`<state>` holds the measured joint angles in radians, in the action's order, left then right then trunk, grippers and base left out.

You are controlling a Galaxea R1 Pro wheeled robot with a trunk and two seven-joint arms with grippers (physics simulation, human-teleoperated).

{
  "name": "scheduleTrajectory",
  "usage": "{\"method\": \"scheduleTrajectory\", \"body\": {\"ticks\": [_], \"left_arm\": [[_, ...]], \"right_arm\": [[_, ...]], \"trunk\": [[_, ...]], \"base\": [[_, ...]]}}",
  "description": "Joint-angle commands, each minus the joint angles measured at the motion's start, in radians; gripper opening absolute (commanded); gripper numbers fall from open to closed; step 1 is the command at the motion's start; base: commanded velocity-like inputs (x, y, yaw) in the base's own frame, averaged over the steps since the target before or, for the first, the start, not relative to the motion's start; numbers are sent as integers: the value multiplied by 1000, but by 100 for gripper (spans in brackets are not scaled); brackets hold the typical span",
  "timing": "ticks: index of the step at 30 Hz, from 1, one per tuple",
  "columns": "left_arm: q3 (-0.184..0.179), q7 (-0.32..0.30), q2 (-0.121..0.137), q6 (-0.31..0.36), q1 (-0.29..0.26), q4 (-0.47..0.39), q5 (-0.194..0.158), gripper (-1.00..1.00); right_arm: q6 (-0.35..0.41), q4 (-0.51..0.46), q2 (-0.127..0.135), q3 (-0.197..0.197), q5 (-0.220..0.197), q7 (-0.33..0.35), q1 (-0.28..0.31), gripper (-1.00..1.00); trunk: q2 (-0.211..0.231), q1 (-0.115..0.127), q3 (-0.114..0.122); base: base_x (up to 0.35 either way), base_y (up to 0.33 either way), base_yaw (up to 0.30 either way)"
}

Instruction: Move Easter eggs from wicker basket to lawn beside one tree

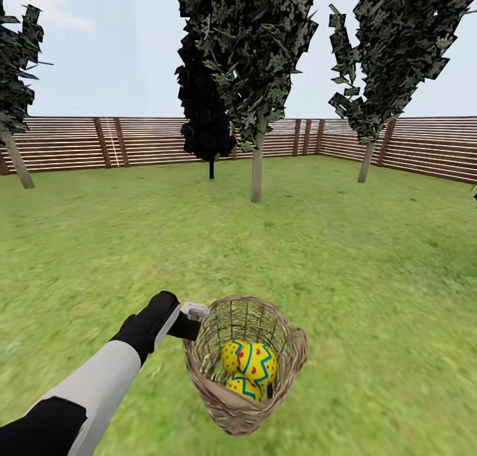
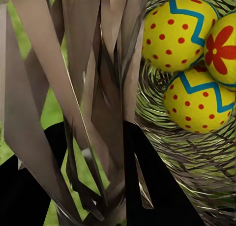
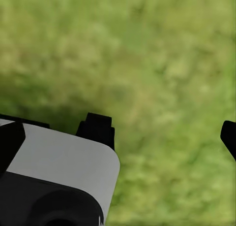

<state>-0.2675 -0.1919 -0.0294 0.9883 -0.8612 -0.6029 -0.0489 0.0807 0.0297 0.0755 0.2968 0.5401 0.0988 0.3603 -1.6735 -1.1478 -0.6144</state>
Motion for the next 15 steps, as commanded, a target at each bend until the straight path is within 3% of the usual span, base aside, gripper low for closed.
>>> {"method": "scheduleTrajectory", "body": {"ticks": [1, 8, 15], "left_arm": [[-3, 2, 0, 4, -1, -1, -12, -100], [-3, 2, 2, 4, -1, -1, -12, -100], [-3, 2, 2, 4, -1, -1, -14, -100]], "right_arm": [[1, 1, 0, 9, 9, 2, 1, 100], [1, 1, 1, 9, 6, 2, 0, 100], [1, 2, 1, 10, 6, 2, 0, 100]], "trunk": [[-1, 0, -1], [-1, 0, -10], [-1, 0, -21]], "base": [[0, 0, 6], [0, 0, 93], [0, 0, 11]]}}
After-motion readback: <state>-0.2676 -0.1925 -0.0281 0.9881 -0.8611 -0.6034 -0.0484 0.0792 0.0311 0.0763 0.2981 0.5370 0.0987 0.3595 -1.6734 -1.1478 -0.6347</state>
